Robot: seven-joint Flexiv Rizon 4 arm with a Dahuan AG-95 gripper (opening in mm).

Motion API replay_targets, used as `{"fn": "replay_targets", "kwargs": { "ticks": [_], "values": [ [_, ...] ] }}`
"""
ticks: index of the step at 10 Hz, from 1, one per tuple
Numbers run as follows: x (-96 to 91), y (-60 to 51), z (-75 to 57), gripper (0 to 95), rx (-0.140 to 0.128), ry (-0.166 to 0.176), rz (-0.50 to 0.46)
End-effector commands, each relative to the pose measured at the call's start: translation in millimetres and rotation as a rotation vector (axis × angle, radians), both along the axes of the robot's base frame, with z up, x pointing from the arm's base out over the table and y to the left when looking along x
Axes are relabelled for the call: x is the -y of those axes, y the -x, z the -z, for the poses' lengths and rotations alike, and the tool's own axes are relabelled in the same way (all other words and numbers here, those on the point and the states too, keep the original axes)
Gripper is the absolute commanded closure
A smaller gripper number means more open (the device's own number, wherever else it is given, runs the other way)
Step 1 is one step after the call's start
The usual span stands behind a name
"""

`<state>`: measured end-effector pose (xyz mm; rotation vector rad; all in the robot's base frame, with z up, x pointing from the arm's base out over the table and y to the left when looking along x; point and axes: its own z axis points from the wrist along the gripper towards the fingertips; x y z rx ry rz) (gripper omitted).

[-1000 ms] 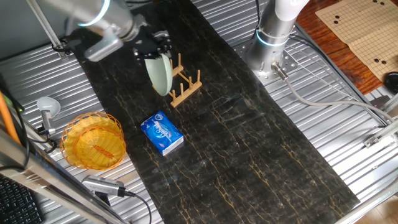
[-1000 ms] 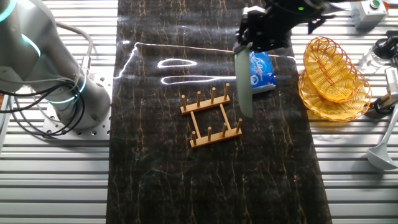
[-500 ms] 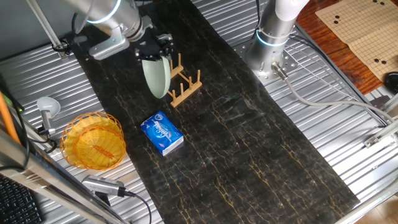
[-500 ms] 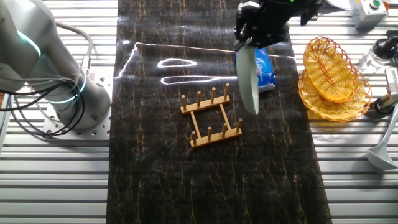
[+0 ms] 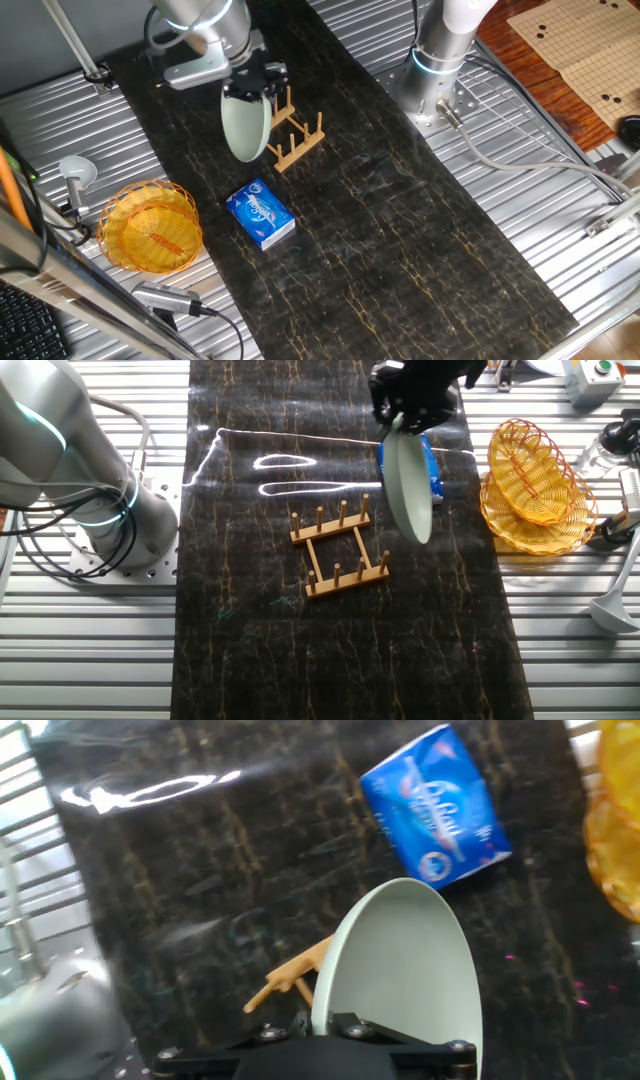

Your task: Take the dish off the dish rack

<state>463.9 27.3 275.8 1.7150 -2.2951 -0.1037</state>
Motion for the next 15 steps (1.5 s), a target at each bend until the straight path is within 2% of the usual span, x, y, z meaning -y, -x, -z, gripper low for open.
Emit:
{"fn": "replay_targets", "kwargs": {
  "ticks": [1, 3, 5, 7, 8, 9, 11, 13, 15],
  "values": [
    [0.7, -10.9, 6.4, 95.0, 0.078, 0.011, 0.007],
    [-1.7, -24.5, 12.0, 95.0, 0.118, 0.019, 0.006],
    [-3.7, -36.9, 18.8, 95.0, 0.145, 0.018, 0.006],
    [-5.9, -49.6, 29.1, 95.0, 0.184, 0.025, 0.008],
    [-6.0, -50.8, 30.3, 95.0, 0.185, 0.025, 0.008],
    [-8.2, -58.1, 34.1, 95.0, 0.195, 0.026, 0.014],
    [-13.5, -65.0, 34.9, 95.0, 0.208, 0.03, 0.019],
    [-16.5, -75.9, 43.0, 95.0, 0.215, 0.029, 0.032],
    [-19.1, -86.1, 52.0, 95.0, 0.234, 0.023, 0.039]
  ]
}}
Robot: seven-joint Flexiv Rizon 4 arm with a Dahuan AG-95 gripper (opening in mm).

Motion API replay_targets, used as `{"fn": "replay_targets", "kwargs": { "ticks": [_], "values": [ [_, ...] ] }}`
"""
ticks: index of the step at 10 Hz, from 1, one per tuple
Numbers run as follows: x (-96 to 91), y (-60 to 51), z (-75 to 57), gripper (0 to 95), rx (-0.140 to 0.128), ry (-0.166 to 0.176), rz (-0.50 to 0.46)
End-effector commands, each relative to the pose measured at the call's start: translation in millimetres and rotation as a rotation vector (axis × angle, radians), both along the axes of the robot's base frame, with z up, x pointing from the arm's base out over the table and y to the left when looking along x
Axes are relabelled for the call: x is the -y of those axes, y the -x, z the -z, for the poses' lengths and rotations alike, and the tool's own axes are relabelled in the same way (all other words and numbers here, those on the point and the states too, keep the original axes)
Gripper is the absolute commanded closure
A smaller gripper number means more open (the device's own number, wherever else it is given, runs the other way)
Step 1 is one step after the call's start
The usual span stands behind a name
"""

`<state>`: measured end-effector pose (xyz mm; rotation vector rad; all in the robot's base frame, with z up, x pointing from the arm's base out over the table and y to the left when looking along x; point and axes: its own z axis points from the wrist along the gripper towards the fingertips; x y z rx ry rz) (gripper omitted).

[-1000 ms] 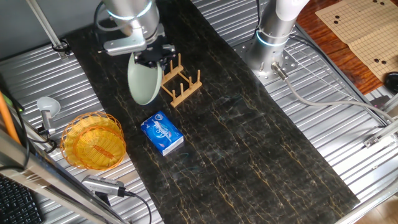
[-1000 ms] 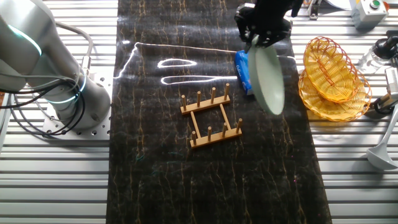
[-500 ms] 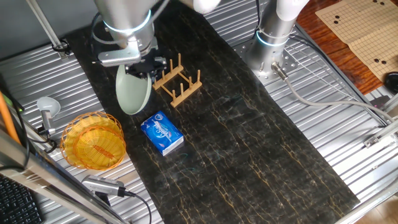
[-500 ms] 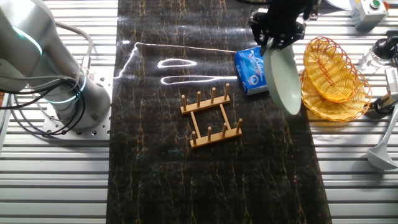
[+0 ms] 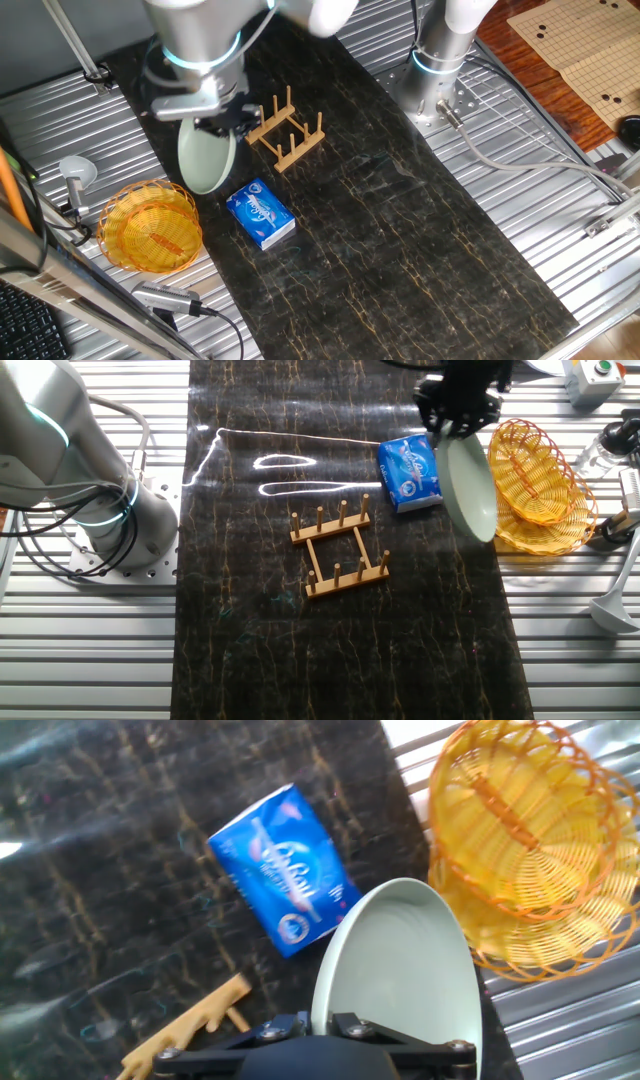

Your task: Take the dish off the dish rack

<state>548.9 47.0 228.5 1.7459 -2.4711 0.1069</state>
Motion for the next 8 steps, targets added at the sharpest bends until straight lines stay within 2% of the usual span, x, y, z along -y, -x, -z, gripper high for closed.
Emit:
{"fn": "replay_targets", "kwargs": {
  "ticks": [1, 2, 3, 5, 8],
  "values": [
    [-1.3, -6.1, 8.7, 95.0, 0.027, 0.005, 0.001],
    [-2.5, -9.1, 14.8, 95.0, 0.052, 0.001, 0.008],
    [-2.4, -9.9, 20.1, 95.0, 0.058, -0.008, 0.009],
    [-2.4, -10.3, 22.4, 95.0, 0.05, -0.004, -0.002],
    [-5.5, -10.0, 27.2, 95.0, 0.054, -0.027, 0.042]
  ]
}}
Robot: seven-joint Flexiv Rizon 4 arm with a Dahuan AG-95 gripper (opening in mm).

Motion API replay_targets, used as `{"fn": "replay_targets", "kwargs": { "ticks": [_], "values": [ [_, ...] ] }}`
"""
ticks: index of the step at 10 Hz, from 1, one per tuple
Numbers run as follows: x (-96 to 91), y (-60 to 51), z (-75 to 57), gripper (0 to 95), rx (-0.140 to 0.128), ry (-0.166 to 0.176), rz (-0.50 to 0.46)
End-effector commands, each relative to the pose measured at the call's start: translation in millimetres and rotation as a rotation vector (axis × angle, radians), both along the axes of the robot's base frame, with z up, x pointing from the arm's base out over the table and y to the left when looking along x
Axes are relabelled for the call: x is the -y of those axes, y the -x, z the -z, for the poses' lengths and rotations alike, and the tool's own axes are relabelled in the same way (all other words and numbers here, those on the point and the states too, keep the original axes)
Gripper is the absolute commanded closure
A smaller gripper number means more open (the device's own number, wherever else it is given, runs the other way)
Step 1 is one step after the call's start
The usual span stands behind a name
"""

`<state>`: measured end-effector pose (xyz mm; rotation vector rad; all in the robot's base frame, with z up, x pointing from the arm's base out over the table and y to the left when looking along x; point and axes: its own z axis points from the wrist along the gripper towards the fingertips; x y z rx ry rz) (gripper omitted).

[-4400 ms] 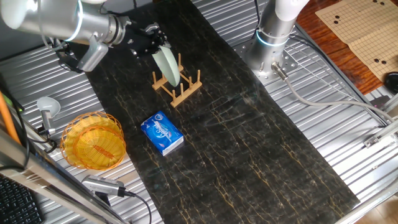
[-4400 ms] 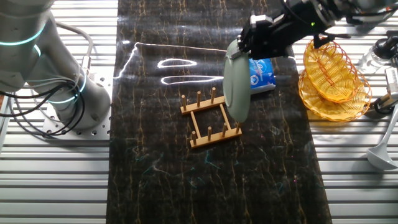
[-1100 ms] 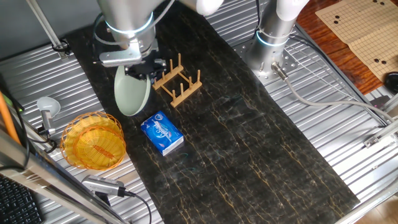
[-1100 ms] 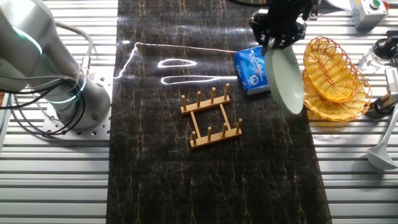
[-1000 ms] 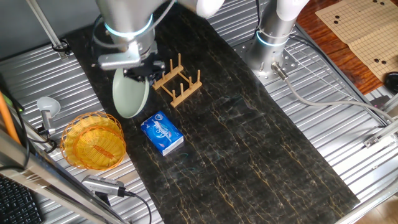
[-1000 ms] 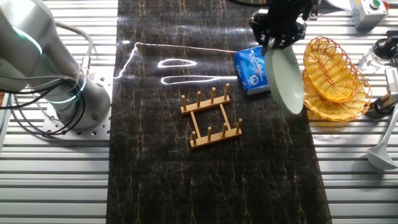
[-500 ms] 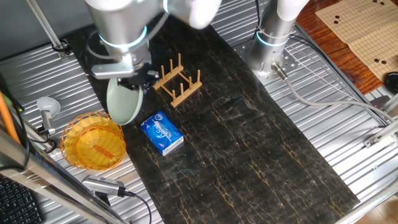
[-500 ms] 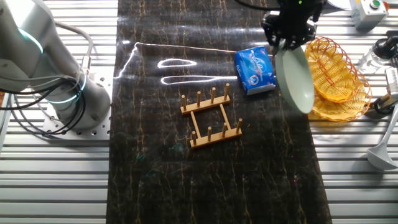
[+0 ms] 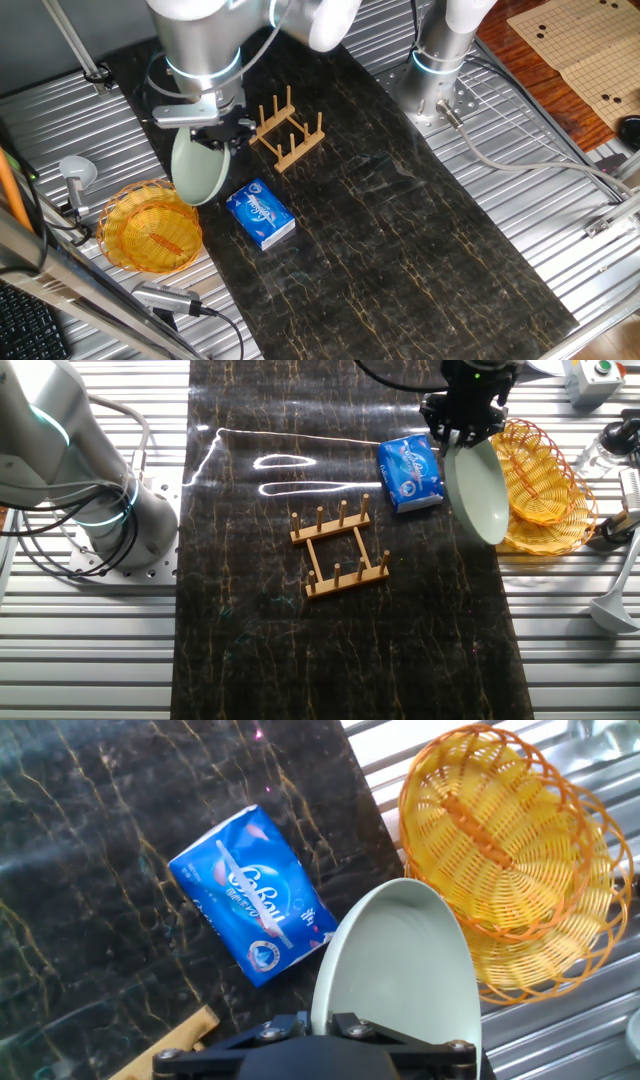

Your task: Take the dish off the dish rack

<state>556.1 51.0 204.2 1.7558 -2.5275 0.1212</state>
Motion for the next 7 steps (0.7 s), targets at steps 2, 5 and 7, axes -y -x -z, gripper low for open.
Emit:
{"fn": "replay_targets", "kwargs": {
  "ticks": [2, 5, 7],
  "values": [
    [-4.3, -3.1, 14.7, 95.0, 0.005, -0.058, 0.069],
    [-10.2, -1.8, 23.6, 95.0, 0.014, -0.111, 0.11],
    [-13.3, -0.9, 28.4, 57.0, 0.014, -0.128, 0.101]
  ]
}}
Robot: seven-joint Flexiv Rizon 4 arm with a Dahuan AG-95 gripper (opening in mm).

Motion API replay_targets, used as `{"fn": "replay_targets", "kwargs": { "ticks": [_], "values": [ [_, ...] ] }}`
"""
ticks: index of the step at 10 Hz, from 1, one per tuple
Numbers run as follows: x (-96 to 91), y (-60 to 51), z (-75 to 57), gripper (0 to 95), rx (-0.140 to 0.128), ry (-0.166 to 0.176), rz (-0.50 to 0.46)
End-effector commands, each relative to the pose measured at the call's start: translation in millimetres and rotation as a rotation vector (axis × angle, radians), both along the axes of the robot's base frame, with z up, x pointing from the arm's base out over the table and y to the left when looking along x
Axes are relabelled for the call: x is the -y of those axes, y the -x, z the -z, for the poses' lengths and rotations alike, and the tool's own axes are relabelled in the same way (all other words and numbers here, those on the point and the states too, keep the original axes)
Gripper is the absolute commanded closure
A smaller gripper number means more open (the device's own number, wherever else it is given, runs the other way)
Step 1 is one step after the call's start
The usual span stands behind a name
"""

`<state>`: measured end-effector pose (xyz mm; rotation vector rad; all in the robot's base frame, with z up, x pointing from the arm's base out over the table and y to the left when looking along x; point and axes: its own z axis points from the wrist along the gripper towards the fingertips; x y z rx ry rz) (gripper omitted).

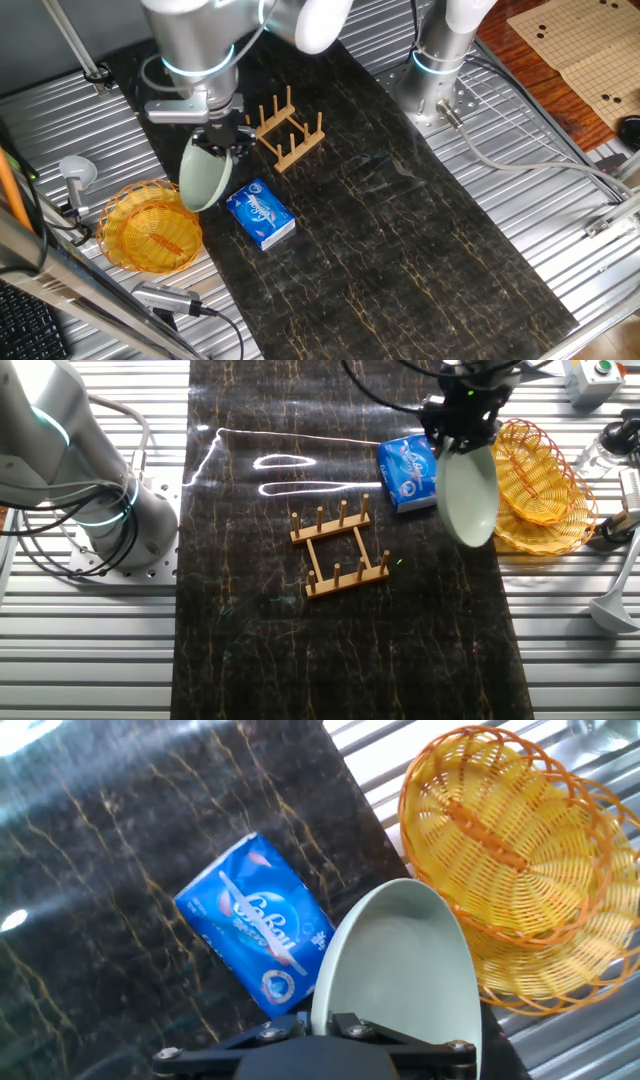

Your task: Take the dish off the dish rack

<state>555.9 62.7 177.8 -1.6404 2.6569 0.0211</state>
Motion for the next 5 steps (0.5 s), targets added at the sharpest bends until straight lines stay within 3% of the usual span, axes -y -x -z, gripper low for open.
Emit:
{"fn": "replay_targets", "kwargs": {
  "ticks": [1, 4, 5],
  "values": [
    [-1.5, -1.2, 2.5, 57.0, -0.007, -0.007, -0.006],
    [-3.8, -0.4, 2.8, 57.0, -0.013, -0.004, -0.009],
    [-4.8, 0.0, -1.2, 57.0, -0.034, 0.003, -0.019]
  ]
}}
